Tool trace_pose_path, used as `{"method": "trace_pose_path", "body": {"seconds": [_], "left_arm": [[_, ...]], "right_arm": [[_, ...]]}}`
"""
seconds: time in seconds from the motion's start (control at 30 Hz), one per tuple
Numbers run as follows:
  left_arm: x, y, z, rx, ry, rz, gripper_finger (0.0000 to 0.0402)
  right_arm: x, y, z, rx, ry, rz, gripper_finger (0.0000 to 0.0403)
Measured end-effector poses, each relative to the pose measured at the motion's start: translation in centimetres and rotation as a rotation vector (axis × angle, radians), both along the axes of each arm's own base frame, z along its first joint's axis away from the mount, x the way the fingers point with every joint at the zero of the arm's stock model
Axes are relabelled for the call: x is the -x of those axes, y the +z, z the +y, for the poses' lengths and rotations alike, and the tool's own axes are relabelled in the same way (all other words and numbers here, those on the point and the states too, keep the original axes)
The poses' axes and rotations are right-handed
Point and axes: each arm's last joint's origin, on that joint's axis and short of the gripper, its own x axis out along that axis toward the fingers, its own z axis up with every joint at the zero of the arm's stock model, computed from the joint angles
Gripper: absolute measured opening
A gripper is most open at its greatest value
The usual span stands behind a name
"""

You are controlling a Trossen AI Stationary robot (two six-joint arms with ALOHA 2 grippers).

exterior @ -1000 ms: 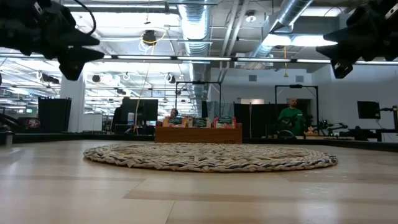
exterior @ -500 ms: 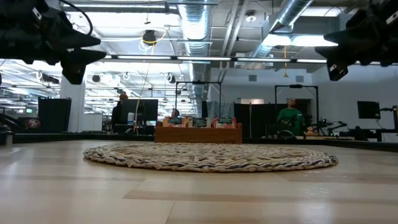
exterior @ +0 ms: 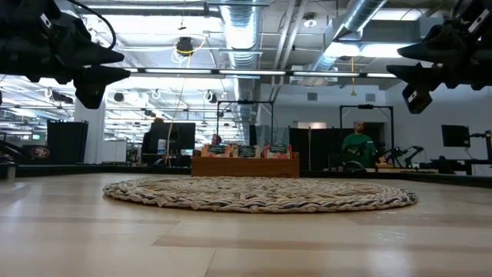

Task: Pick & Place Tea
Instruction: Return to Home Position

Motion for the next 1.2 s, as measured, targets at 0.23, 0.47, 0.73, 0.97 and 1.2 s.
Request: {"method": "trace_pose_path", "body": {"seconds": [0.23,0.47,0.73,0.97,1.2], "left_arm": [[-0.02,-0.18,-0.01,0.002,-0.003,0.018,0.0154],[-0.02,-0.23,-0.01,0.003,-0.003,0.020,0.0154],[-0.02,-0.28,-0.01,0.003,-0.003,0.024,0.0154],[-0.03,-0.29,-0.01,0.003,-0.003,0.025,0.0154],[-0.03,-0.32,-0.01,0.003,-0.003,0.027,0.0154]], "right_arm": [[0.00,0.00,0.00,-0.009,0.001,0.001,0.0130],[0.00,0.00,0.00,-0.009,0.000,0.001,0.0130],[0.00,-0.01,0.00,-0.009,0.001,0.001,0.0130],[0.00,-0.01,0.00,-0.009,0.001,0.001,0.0130],[0.00,-0.03,0.00,-0.009,0.001,0.002,0.0130]]}}
